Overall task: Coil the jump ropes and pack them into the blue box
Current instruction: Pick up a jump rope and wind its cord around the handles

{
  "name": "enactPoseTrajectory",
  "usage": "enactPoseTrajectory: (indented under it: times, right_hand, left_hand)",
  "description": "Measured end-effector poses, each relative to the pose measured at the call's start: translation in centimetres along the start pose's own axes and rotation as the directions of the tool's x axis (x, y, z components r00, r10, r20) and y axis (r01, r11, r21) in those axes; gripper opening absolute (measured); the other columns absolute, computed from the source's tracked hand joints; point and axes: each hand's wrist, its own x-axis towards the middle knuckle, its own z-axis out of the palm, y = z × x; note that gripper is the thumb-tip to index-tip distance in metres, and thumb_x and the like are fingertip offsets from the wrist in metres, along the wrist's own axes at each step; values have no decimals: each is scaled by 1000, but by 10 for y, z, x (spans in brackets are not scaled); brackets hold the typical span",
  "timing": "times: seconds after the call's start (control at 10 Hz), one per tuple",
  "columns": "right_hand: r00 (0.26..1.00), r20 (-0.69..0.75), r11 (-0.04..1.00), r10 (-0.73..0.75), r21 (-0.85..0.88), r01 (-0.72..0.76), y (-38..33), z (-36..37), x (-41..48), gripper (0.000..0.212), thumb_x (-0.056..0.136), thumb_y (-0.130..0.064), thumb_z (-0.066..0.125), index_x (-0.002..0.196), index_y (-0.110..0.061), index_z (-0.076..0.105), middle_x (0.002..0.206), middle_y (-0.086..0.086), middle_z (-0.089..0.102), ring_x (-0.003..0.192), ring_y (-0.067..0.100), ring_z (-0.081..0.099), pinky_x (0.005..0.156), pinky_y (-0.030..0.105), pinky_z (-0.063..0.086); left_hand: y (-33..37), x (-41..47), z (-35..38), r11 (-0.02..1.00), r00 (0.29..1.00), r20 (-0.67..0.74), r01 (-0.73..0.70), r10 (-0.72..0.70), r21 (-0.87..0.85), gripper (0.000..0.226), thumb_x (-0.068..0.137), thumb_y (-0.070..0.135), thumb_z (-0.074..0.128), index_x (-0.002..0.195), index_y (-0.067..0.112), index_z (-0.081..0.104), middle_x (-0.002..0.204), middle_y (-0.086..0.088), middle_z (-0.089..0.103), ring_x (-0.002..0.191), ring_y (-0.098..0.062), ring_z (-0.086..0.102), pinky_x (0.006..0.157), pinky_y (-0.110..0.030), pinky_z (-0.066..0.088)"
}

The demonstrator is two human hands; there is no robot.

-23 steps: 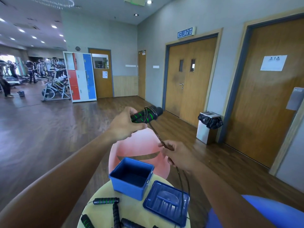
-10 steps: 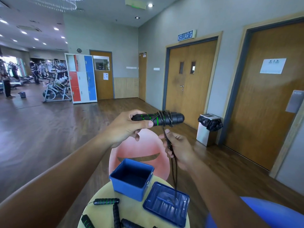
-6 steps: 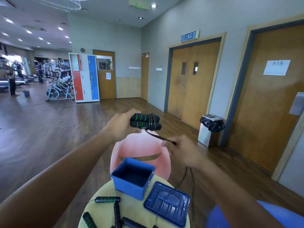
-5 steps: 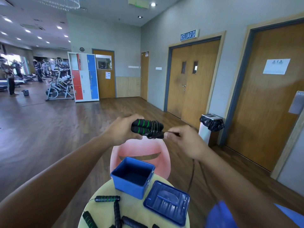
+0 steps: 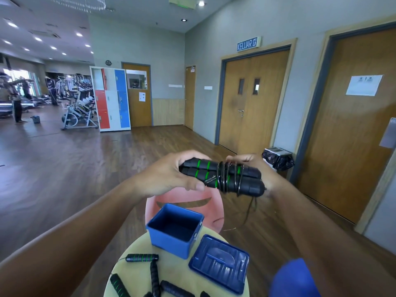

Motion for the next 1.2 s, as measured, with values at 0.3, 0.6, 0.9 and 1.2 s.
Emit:
enactPoseTrajectory:
  times: [0.3, 0.6, 0.9, 1.2]
  right_hand:
    - [973, -186, 954, 134, 290, -76, 11, 53, 12, 38, 98, -42, 53, 80, -10, 65, 57, -2, 50, 39, 7, 33, 38, 19, 21]
    - [983, -80, 940, 163, -291, -180, -11, 47, 4, 19, 97, -29, 61, 83, -16, 67, 63, -3, 57, 43, 5, 39, 45, 18, 32]
    - [954, -185, 720, -238, -693, 45, -66, 18, 18, 28, 90, -37, 68, 82, -11, 74, 62, 4, 65, 59, 12, 54, 64, 31, 46]
    - [979, -159, 949, -131, -305, 78, -56, 14, 20, 19, 90, -23, 66, 77, -13, 75, 65, -8, 66, 58, 0, 58, 59, 17, 42]
  left_hand:
    - [3, 16, -7, 995, 889, -457, -22, -25, -98, 47, 69, 20, 87, 113, 16, 69, 75, 3, 65, 50, -10, 49, 48, -21, 43]
    - [-27, 28, -52, 695, 693, -710, 448, 128, 562, 66, 72, 38, 90, 129, 25, 61, 108, 4, 73, 96, -17, 68, 85, -29, 51]
    - [-36, 8, -22, 758, 961, -213, 272, -179, 593, 63, 63, 25, 96, 113, 36, 59, 96, 13, 71, 87, -2, 66, 75, -16, 47]
    - [4, -14, -8, 987, 1000, 13, -8, 11, -162, 81, 54, 41, 97, 119, 8, 62, 82, -8, 61, 52, -6, 51, 43, -16, 41]
